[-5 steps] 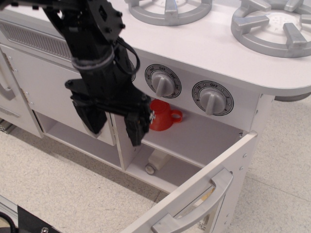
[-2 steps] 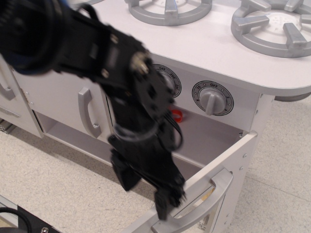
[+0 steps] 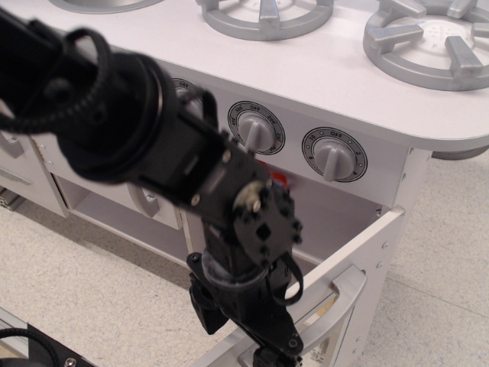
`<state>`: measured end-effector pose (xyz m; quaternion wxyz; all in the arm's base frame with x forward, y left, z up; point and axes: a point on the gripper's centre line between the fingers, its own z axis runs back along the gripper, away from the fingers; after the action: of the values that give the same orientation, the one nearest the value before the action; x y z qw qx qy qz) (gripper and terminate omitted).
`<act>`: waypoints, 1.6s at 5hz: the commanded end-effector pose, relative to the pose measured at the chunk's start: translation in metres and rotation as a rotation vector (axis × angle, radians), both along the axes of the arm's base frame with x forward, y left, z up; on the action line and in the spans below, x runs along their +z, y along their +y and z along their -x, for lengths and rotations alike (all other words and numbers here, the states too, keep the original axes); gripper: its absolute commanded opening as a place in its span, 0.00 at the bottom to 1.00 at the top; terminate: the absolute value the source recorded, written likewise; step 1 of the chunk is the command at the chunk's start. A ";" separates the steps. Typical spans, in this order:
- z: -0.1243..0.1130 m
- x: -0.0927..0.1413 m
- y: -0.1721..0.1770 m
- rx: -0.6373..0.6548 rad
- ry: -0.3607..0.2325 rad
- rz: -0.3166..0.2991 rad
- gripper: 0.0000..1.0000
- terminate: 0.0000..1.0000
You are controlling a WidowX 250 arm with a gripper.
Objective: Close oven
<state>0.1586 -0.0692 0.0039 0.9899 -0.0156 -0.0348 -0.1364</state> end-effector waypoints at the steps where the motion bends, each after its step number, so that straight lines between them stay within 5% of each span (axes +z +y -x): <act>1: -0.017 -0.006 0.033 0.073 -0.063 -0.062 1.00 0.00; 3: -0.042 -0.001 0.060 0.169 -0.008 -0.078 1.00 0.00; 5: -0.062 0.029 0.084 0.248 -0.075 -0.094 1.00 0.00; 7: -0.045 0.058 0.072 0.245 -0.081 -0.033 1.00 0.00; 8: -0.027 0.039 0.054 0.242 -0.004 -0.022 1.00 0.00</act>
<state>0.1882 -0.0223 0.0334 0.9997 -0.0003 -0.0223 -0.0137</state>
